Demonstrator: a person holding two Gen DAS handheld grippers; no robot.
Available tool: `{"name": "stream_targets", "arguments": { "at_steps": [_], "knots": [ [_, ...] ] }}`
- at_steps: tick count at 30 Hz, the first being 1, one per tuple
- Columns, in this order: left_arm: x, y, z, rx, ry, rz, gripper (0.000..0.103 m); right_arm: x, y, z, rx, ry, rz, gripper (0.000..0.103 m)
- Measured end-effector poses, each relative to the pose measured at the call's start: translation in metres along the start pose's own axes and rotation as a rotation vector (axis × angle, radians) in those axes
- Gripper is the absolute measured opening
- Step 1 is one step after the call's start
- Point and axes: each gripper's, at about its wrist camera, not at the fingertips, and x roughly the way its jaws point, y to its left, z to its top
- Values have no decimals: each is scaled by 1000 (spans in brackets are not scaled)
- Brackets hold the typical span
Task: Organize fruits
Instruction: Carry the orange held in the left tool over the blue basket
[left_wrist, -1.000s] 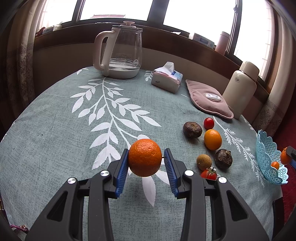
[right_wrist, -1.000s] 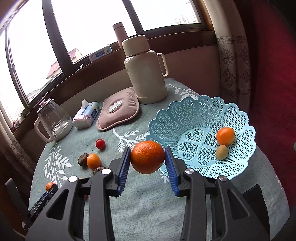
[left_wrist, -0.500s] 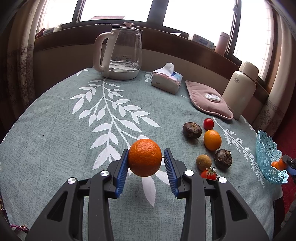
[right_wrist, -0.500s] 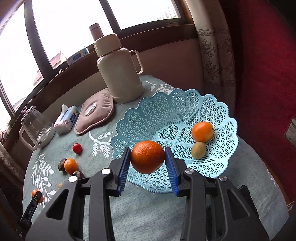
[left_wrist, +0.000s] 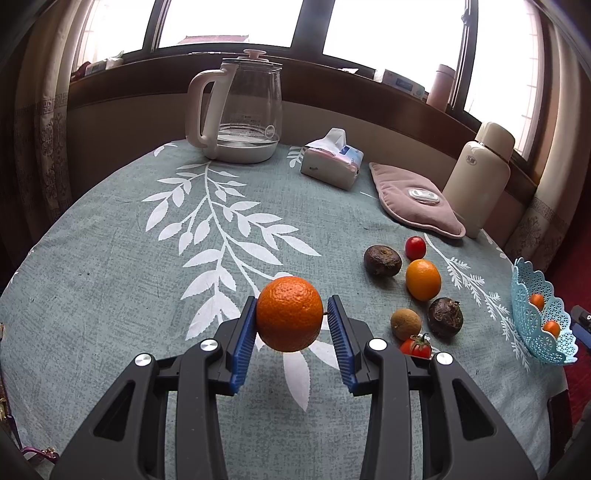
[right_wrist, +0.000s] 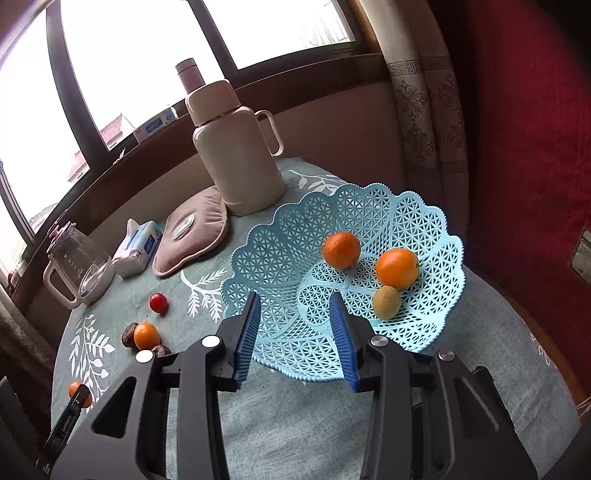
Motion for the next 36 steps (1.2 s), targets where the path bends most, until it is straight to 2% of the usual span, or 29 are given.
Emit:
{"name": "stream_targets", "arguments": {
  "at_steps": [10,15,27,36],
  "knots": [
    [-6,-10,2,29,2,-11,39,-5,-7,-1,8,-3,10,40],
    [-18,-25,8,52,-12,-46,39,-8,-11,1,8,-6,18,40],
    [-37,-90,28,141,-30,-193,39,-18,-22,13,-22,-31,24,40],
    [-31,-160,30,240,20,-323,39,-22,-44,26,-12,-55,12,40]
  ]
}}
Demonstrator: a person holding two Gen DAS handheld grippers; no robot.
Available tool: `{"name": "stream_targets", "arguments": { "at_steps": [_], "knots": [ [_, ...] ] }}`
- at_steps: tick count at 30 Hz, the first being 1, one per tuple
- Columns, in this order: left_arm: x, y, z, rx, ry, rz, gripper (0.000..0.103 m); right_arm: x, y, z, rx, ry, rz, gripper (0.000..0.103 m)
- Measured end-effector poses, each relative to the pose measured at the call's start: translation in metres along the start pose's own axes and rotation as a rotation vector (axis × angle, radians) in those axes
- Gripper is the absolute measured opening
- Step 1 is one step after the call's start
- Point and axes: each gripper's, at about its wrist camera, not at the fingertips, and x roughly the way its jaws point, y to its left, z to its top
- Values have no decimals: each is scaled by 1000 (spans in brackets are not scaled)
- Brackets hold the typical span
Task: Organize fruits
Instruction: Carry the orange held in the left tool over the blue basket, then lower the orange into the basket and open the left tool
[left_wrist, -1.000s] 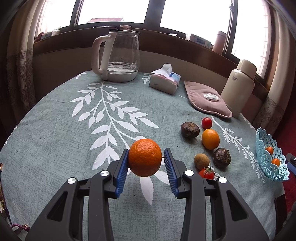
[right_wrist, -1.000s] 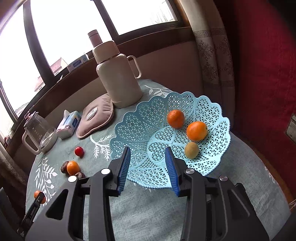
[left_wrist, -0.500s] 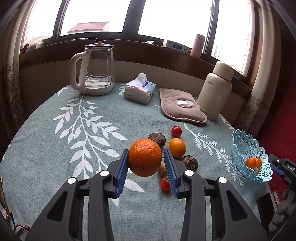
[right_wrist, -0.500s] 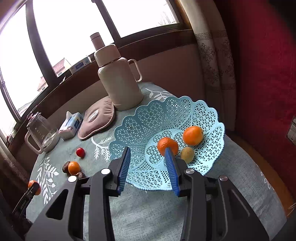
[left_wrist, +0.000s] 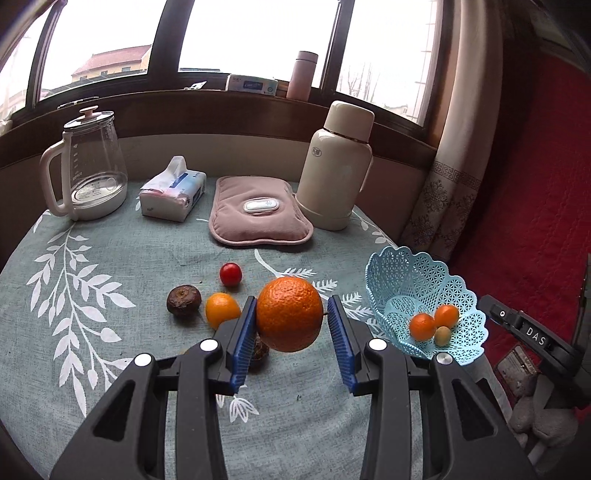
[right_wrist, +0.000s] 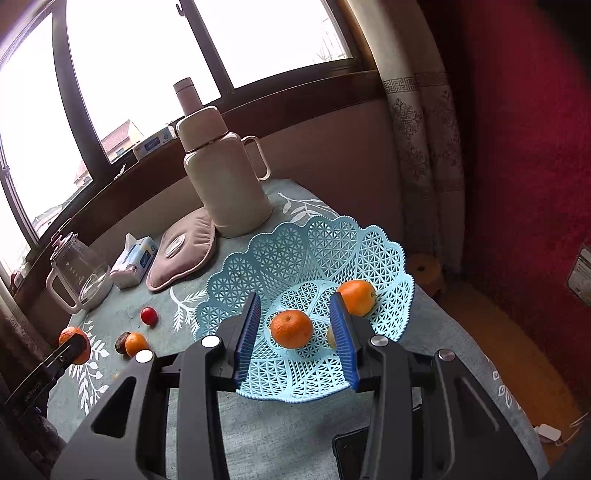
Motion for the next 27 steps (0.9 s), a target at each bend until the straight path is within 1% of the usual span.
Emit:
{"name": "stream_targets", "arguments": {
  "at_steps": [7,12,15,19,23,24,25,26,27],
  "knots": [
    [23,-51,3,73,46,-99,39,-6,-20,11,45,-25,-1,40],
    [39,-82,1,112,82,-150,39,-9,-32,15,83,-29,1,40],
    [51,-97,0,128,110,-174,39,-11,-35,17,93,-32,5,40],
    [66,-108,-3,124,161,-197,39,-12,-39,18,106,-33,8,41],
    [76,-115,-5,135,175,-196,39,-13,-40,19,112,-38,4,42],
    [78,-116,-6,136,179,-195,39,-14,-40,19,111,-40,2,44],
    [79,-116,-6,135,184,-194,42,-14,-39,19,112,-44,-1,51],
    [79,-116,-6,133,184,-195,56,-15,-39,18,113,-50,-4,53],
    [78,-115,-5,128,176,-196,64,-15,-38,18,109,-52,-8,55]
  ]
}}
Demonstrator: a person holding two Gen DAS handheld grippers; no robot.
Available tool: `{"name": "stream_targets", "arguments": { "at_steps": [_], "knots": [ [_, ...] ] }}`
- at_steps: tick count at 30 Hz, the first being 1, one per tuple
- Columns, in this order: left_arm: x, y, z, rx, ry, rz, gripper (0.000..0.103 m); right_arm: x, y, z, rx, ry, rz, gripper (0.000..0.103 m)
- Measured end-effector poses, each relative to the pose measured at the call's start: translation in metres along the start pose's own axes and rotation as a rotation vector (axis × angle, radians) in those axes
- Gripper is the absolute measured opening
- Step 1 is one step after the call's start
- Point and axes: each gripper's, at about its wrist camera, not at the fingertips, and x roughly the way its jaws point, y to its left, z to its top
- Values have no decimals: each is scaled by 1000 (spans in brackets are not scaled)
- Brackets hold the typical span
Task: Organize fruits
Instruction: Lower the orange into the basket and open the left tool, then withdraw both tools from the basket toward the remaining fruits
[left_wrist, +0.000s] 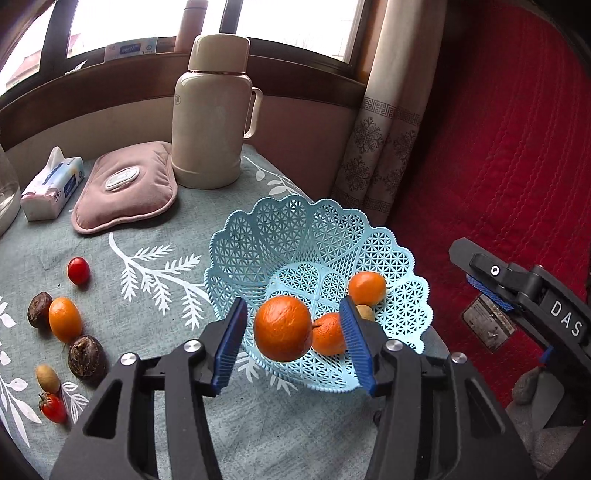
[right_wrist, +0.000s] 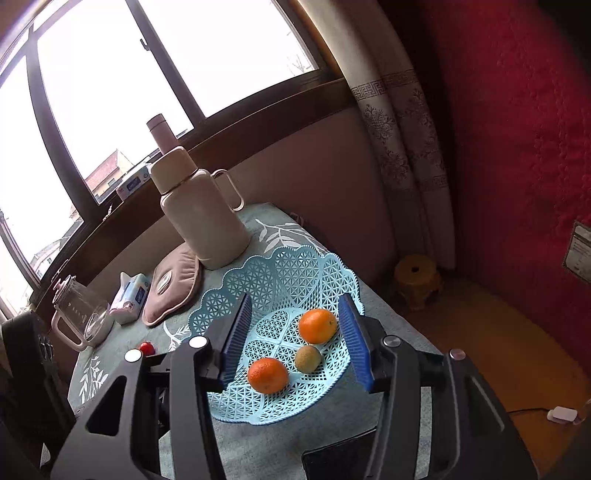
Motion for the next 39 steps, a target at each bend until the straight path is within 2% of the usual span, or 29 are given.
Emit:
{"name": "stream_targets", "arguments": {
  "at_steps": [1,5,8,11,20,22,39],
  "knots": [
    [-3,1,0,-1,-15,1,71,0,1,0,-5,-1,-3,55],
    [-13,5,3,8,-49,21,76,0,0,-2,-3,4,-5,56],
    [-20,9,4,9,-74,54,82,-1,0,-3,4,-4,-8,66],
    [-25,11,5,9,-83,106,89,-1,1,-3,6,-6,-9,68],
    [-50,12,6,32,-153,157,92,-4,3,-4,11,-12,-2,70],
    [-55,12,6,30,-161,157,92,-5,3,-4,14,-15,1,74],
    [-70,34,1,-33,-177,192,92,-5,18,-15,-18,1,22,75]
  ]
}}
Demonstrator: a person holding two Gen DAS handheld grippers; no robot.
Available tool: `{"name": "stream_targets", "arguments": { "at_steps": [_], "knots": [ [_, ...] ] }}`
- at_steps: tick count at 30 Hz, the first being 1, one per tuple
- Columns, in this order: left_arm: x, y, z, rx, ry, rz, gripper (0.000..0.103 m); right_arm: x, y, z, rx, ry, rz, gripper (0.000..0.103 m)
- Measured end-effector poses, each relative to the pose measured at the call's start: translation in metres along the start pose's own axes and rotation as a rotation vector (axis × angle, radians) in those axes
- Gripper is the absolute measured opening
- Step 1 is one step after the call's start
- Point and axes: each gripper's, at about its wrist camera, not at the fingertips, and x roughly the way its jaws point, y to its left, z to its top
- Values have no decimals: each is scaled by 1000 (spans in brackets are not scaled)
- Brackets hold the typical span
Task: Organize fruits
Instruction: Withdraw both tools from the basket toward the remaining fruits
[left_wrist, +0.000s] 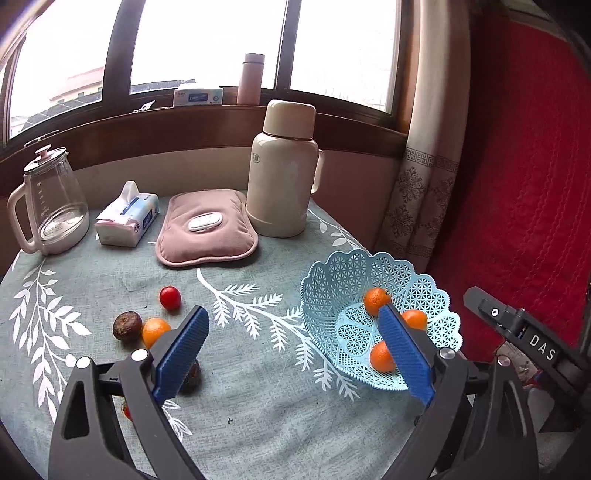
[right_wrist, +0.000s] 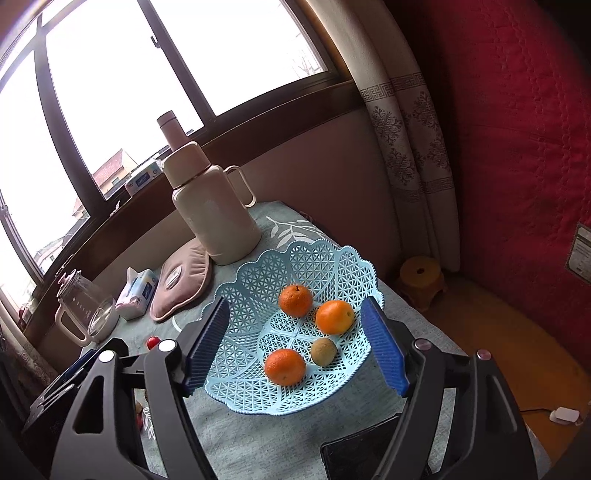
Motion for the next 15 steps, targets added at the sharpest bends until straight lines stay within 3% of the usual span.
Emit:
{"name": "stream_targets", "arguments": {
  "at_steps": [15],
  "knots": [
    [-9,37,0,-52,-12,58,95,8,21,-15,-53,43,28,75]
  ]
}}
